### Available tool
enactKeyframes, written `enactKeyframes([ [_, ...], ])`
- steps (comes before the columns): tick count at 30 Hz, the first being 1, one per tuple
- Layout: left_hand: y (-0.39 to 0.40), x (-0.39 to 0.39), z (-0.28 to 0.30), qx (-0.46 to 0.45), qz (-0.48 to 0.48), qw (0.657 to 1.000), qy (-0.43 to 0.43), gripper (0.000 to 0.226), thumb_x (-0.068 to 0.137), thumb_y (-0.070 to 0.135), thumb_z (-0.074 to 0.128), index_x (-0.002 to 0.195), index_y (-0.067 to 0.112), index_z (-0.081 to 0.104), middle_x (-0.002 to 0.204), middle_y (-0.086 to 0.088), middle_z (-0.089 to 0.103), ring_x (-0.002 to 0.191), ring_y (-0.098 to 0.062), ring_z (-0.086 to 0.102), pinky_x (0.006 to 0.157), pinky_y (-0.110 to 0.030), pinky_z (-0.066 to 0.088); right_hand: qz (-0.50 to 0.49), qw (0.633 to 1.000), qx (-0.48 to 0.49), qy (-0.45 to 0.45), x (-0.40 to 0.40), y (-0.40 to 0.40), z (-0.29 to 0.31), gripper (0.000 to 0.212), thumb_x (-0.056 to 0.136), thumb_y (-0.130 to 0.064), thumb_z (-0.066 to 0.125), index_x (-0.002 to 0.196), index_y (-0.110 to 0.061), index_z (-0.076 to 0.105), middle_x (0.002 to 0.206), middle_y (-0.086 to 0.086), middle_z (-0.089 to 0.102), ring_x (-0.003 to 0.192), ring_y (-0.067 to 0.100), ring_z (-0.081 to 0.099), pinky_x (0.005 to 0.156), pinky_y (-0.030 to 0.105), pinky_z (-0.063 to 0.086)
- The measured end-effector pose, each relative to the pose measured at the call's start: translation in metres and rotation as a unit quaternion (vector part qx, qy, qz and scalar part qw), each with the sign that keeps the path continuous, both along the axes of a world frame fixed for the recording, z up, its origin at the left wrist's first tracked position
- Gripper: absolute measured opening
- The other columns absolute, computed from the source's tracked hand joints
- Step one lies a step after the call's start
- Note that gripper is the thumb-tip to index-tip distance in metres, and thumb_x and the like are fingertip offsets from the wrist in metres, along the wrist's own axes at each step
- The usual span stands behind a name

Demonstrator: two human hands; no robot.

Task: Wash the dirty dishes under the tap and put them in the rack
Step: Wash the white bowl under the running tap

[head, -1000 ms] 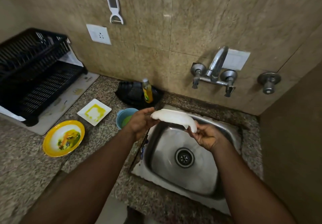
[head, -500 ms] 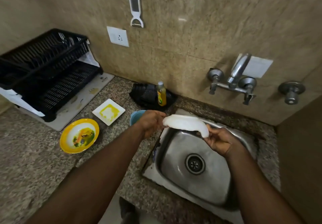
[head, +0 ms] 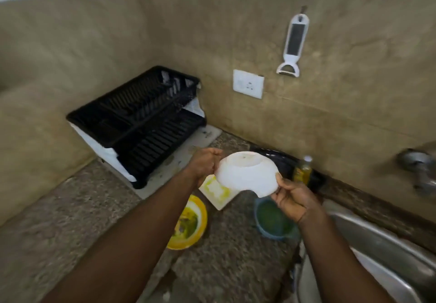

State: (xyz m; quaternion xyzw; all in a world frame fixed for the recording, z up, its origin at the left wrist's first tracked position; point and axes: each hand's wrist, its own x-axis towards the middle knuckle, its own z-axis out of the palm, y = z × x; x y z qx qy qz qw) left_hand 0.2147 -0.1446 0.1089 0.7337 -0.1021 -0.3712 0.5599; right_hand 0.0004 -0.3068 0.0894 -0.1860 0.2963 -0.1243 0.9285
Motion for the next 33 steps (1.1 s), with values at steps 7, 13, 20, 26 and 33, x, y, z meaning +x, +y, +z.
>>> enactKeyframes([
  [7, 0.082, 0.12, 0.021, 0.205, -0.07, 0.91, -0.353, 0.023, 0.079, 0.021, 0.059, 0.096, 0.006, 0.065, 0.107, -0.026, 0.071, 0.094, -0.024, 0.065, 0.091, -0.047, 0.057, 0.038, 0.999, -0.001, 0.008, 0.165, 0.056, -0.047, 0.052, 0.096, -0.003, 0.056, 0.147, -0.011, 0.047, 0.143, 0.016, 0.057, 0.112, 0.034, 0.065, 0.079, 0.052, 0.062],
  [13, 0.103, 0.186, 0.022, 0.322, -0.197, 0.704, -0.602, 0.059, 0.081, 0.009, 0.062, 0.14, 0.002, 0.059, 0.156, -0.023, 0.043, 0.149, -0.04, 0.034, 0.12, -0.056, 0.033, 0.029, 0.999, -0.039, 0.006, 0.252, 0.071, -0.071, 0.051, 0.097, -0.001, 0.06, 0.143, -0.018, 0.048, 0.139, 0.012, 0.058, 0.115, 0.034, 0.062, 0.071, 0.047, 0.063],
  [20, 0.093, 0.256, 0.023, 0.292, -0.251, 0.71, -0.59, 0.06, 0.107, 0.01, 0.044, 0.162, 0.01, 0.022, 0.172, -0.011, 0.009, 0.159, -0.027, 0.01, 0.129, -0.037, 0.01, 0.007, 0.999, -0.048, 0.01, 0.343, 0.065, -0.104, 0.066, 0.089, -0.001, 0.068, 0.148, -0.019, 0.044, 0.148, 0.01, 0.051, 0.131, 0.039, 0.052, 0.073, 0.051, 0.062],
  [26, 0.091, 0.289, 0.021, 0.216, -0.267, 0.743, -0.575, 0.06, 0.105, 0.0, 0.045, 0.161, 0.005, 0.023, 0.167, -0.011, 0.025, 0.157, -0.024, 0.02, 0.124, -0.024, 0.01, -0.002, 0.999, -0.048, 0.01, 0.415, 0.058, -0.126, 0.061, 0.092, 0.001, 0.066, 0.145, -0.019, 0.044, 0.146, 0.01, 0.053, 0.127, 0.036, 0.055, 0.084, 0.056, 0.058],
  [33, 0.095, 0.291, 0.014, 0.196, -0.274, 0.728, -0.597, 0.061, 0.101, 0.016, 0.037, 0.161, 0.006, 0.026, 0.167, -0.009, 0.027, 0.156, -0.021, 0.02, 0.126, -0.031, 0.015, 0.017, 0.998, -0.065, 0.005, 0.479, 0.053, -0.13, 0.056, 0.093, 0.004, 0.064, 0.143, -0.015, 0.046, 0.14, 0.014, 0.057, 0.126, 0.038, 0.056, 0.08, 0.055, 0.058],
])
